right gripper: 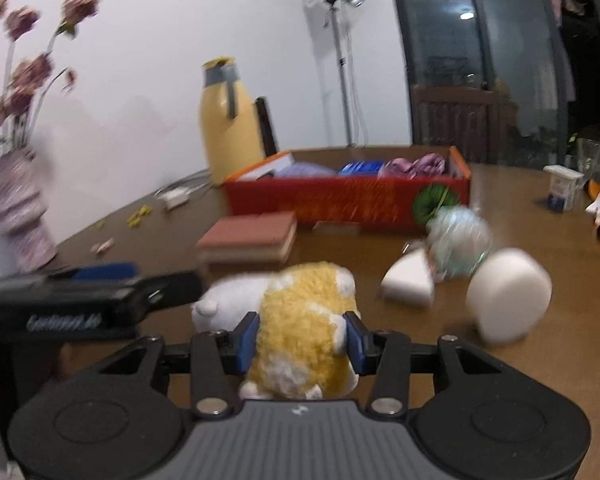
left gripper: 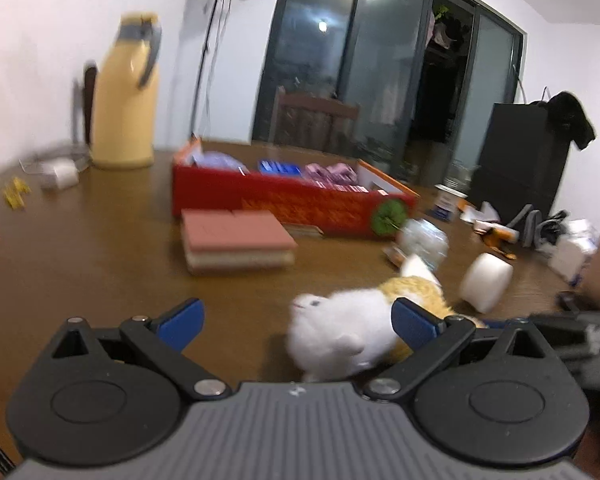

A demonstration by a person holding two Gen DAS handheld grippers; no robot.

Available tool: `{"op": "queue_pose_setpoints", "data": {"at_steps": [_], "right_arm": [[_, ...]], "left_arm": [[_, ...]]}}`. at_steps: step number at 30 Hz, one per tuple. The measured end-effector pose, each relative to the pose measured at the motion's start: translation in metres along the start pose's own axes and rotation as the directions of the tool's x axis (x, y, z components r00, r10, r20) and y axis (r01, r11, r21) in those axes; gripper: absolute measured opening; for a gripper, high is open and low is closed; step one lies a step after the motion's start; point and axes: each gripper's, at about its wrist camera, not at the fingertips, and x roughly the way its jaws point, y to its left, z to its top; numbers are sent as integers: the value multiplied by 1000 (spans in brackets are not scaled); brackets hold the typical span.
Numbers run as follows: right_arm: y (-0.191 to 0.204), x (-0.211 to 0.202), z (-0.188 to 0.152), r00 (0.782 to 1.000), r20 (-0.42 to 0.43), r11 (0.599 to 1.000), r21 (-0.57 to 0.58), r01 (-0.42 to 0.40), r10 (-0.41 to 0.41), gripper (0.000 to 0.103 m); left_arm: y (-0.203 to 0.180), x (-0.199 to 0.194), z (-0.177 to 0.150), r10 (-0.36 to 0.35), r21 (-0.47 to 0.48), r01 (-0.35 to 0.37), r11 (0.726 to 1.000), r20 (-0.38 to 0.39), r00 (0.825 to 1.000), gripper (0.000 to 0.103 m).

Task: Organize soft objects
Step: 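Grasp the white lamb and yellow fluffy plush with both grippers, then carry the white and yellow plush into the box and open both grippers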

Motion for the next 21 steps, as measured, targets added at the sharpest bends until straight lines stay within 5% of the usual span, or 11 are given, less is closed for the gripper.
{"op": "queue_pose_setpoints", "data": {"at_steps": [11,16,21], "right_arm": [[-13,-18,-5,999,40,996,91,-25,22,49],[-11,-7,-9,999,7,994,101,-52,51,44],[-12,-5,2,998,21,993,101,-58,56,42]], "left_arm": [[20,14,-3,-112,-209,90,974,-100,989,78],[20,15,-5,-176,-224,150,963,-102,979,52],[17,17,9,-201,-217,178,960,-88,976,48]]}}
